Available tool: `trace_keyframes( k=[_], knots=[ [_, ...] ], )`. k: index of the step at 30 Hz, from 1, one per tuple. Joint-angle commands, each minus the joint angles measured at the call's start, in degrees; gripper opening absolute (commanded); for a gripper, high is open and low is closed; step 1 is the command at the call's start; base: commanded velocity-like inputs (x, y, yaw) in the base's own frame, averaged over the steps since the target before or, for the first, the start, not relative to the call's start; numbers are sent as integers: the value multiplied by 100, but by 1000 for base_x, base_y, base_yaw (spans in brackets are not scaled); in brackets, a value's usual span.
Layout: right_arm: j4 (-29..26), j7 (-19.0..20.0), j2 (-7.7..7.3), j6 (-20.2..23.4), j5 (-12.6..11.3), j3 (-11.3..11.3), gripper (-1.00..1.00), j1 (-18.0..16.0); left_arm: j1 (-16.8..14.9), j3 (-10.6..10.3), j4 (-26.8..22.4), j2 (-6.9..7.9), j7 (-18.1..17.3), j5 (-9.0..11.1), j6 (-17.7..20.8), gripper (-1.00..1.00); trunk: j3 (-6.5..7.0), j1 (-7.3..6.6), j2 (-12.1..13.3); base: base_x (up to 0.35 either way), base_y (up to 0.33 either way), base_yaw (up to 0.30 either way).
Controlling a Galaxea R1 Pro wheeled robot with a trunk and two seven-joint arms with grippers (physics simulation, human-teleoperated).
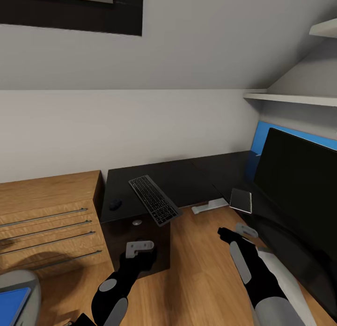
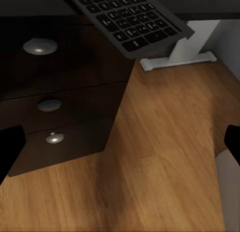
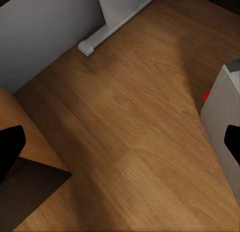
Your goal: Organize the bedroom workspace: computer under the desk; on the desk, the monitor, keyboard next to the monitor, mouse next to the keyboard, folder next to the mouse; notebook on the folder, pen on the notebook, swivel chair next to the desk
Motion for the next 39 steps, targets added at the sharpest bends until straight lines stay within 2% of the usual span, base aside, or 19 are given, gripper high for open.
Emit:
trace_keyframes(
  k=[1,14,23,27,33,39],
  knots=[
    [-16,-44,0,11,-42,-10,100,6,-7,-15,10,5,56,58,11,100,-6,0,-4,19,-6,0],
    [-19,-57,-23,0,-33,-22,100,15,-7,-25,152,-2,53,60,19,100,-6,0,-4,229,-108,0],
    [-19,-48,-31,-2,5,-14,100,15,-7,-31,194,-1,53,58,17,100,-6,0,-4,58,-36,0],
    [-19,-49,-27,-5,166,-8,100,17,-7,-29,195,2,53,58,17,100,-6,0,-4,87,-3,0],
    [-12,-47,-20,-105,554,-5,100,21,-7,-32,196,3,53,51,17,100,-6,0,-4,243,-1,0],
    [3,-60,-23,-876,865,-4,100,107,-7,-29,194,3,53,52,18,100,-6,0,-4,173,0,0]
  ],
)
